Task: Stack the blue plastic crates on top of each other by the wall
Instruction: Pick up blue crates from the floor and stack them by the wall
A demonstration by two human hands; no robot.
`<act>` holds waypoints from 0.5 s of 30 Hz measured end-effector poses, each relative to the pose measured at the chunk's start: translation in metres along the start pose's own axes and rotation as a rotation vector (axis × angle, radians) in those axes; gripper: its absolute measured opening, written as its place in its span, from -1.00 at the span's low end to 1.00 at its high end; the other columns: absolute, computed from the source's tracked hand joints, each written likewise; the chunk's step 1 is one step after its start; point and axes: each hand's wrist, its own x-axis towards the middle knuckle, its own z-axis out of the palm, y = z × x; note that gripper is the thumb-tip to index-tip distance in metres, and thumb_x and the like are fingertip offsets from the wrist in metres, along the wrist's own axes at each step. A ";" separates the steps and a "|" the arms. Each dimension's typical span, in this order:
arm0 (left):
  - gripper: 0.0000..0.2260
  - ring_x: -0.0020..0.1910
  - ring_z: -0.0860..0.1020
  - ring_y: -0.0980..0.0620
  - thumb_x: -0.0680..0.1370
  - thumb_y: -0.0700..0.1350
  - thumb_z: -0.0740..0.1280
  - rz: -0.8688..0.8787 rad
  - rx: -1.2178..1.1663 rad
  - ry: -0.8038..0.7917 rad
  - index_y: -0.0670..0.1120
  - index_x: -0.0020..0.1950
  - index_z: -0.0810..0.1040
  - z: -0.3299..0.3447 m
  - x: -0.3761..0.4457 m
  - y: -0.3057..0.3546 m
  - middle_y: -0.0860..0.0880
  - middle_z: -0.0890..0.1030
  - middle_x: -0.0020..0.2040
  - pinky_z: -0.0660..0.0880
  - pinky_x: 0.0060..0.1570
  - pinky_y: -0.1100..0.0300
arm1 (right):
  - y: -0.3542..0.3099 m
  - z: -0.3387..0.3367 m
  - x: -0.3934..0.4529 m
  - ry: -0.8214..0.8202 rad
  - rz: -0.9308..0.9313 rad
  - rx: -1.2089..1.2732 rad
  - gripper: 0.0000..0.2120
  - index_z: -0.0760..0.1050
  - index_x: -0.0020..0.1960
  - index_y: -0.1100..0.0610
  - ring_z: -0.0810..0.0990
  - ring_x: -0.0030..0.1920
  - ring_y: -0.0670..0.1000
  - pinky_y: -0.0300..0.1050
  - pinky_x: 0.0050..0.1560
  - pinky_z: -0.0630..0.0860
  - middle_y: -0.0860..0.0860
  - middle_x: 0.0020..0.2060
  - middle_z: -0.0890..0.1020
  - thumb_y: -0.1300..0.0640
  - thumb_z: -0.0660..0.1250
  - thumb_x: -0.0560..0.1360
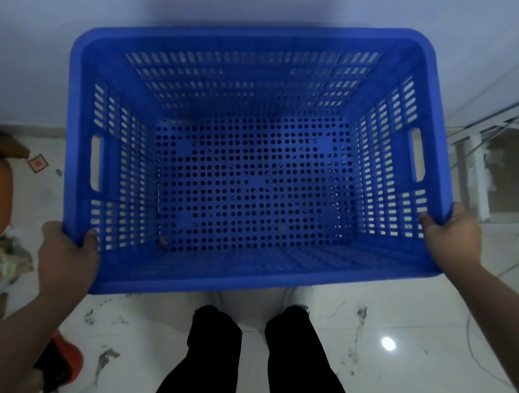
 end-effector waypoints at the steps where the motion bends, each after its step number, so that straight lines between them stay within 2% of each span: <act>1: -0.68 0.00 0.53 -0.34 0.57 -0.09 0.28 -0.001 0.006 0.004 -0.25 0.19 0.31 0.000 0.000 -0.001 -0.36 0.51 0.10 0.47 -0.12 -0.17 | 0.003 0.001 -0.002 0.003 0.005 -0.013 -0.70 0.42 0.18 0.25 0.54 -0.08 0.21 0.08 -0.06 0.50 0.16 -0.05 0.56 0.09 0.32 0.54; 3: -0.69 -0.02 0.53 -0.35 0.56 -0.08 0.28 0.000 0.029 0.014 -0.25 0.18 0.31 0.002 -0.002 -0.001 -0.35 0.51 0.07 0.49 -0.12 -0.19 | 0.008 0.004 -0.006 0.020 0.012 -0.041 -0.69 0.41 0.18 0.26 0.56 -0.05 0.26 0.10 -0.05 0.50 0.24 0.03 0.59 0.09 0.32 0.55; 6: -0.69 -0.04 0.54 -0.34 0.55 -0.06 0.28 0.008 0.041 0.027 -0.24 0.16 0.32 0.004 0.000 -0.001 -0.34 0.52 0.06 0.49 -0.14 -0.19 | 0.005 0.006 -0.006 0.020 0.021 -0.060 -0.68 0.39 0.19 0.27 0.50 -0.11 0.20 0.10 -0.05 0.48 0.27 0.06 0.59 0.08 0.31 0.55; 9: -0.69 -0.08 0.53 -0.30 0.55 -0.05 0.29 -0.003 0.046 0.019 -0.25 0.12 0.34 0.002 -0.001 -0.004 -0.34 0.53 0.04 0.48 -0.17 -0.17 | 0.005 0.003 -0.011 0.000 0.033 -0.075 -0.67 0.36 0.18 0.26 0.54 -0.08 0.26 0.15 -0.03 0.51 0.28 0.06 0.59 0.06 0.30 0.55; 15: -0.71 -0.03 0.55 -0.32 0.52 -0.06 0.31 -0.002 0.088 0.012 -0.20 0.09 0.34 0.002 0.005 0.001 -0.29 0.54 0.06 0.52 -0.14 -0.16 | 0.007 0.005 -0.015 -0.001 0.010 -0.094 -0.67 0.35 0.18 0.26 0.47 -0.14 0.17 0.15 -0.07 0.52 0.27 0.07 0.59 0.08 0.30 0.54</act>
